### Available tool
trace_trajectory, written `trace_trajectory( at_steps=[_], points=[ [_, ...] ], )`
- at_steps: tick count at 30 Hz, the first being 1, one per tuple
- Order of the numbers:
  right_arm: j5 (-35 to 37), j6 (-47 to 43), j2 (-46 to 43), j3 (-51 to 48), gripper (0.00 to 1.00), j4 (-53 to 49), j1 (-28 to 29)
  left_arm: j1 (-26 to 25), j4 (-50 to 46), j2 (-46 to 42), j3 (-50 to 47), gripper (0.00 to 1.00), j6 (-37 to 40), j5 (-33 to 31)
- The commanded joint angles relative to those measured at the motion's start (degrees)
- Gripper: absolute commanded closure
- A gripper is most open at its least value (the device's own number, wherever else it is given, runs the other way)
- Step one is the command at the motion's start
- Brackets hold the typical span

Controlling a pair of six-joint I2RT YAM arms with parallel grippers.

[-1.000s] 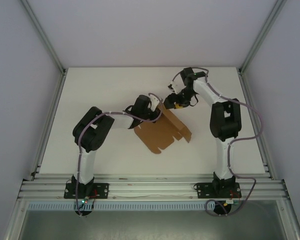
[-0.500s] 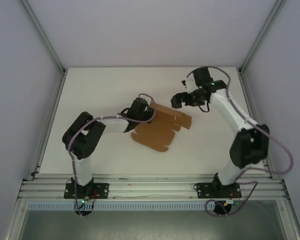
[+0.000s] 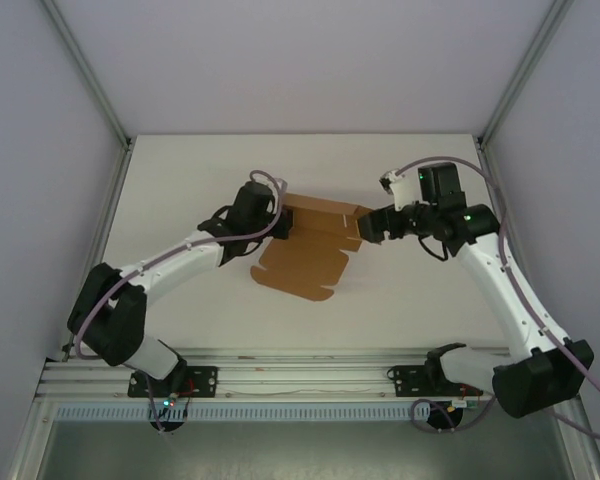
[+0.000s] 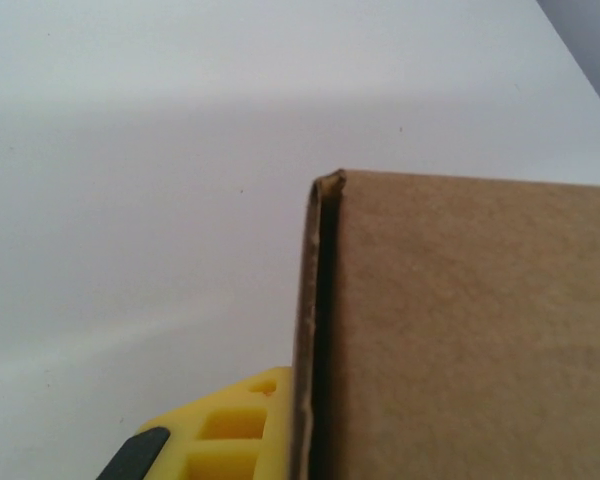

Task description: Assemble paper box

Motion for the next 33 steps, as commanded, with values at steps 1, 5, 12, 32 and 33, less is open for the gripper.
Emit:
trace_trajectory(
  at_steps=[1, 5, 12, 32, 33],
  points=[
    [-2.59, 1.20, 2.20, 0.62, 0.52, 3.09, 0.18, 0.47, -4.42, -1.48, 1.33, 1.00, -1.14, 0.61],
    [-3.88, 3.68, 3.74, 1.52, 0.79, 6.00, 0.23, 0.54, -6.45, 0.06, 3.14, 1.00, -0.72, -0.06],
    [-0.61, 6.48, 3.35, 1.32, 1.00, 6.51, 1.35, 0.60, -17.44, 6.88, 11.06, 0.88, -4.49, -15.33],
    [2.42, 9.02, 2.58, 0.02, 1.00, 8.22, 3.52, 0.42, -32.98, 17.95, 22.28, 0.92, -8.20, -38.11],
    [2.60, 9.12, 2.62, 0.11, 1.00, 8.09, 3.52, 0.42, -32.71, 17.81, 22.22, 0.92, -7.40, -37.12]
  ],
)
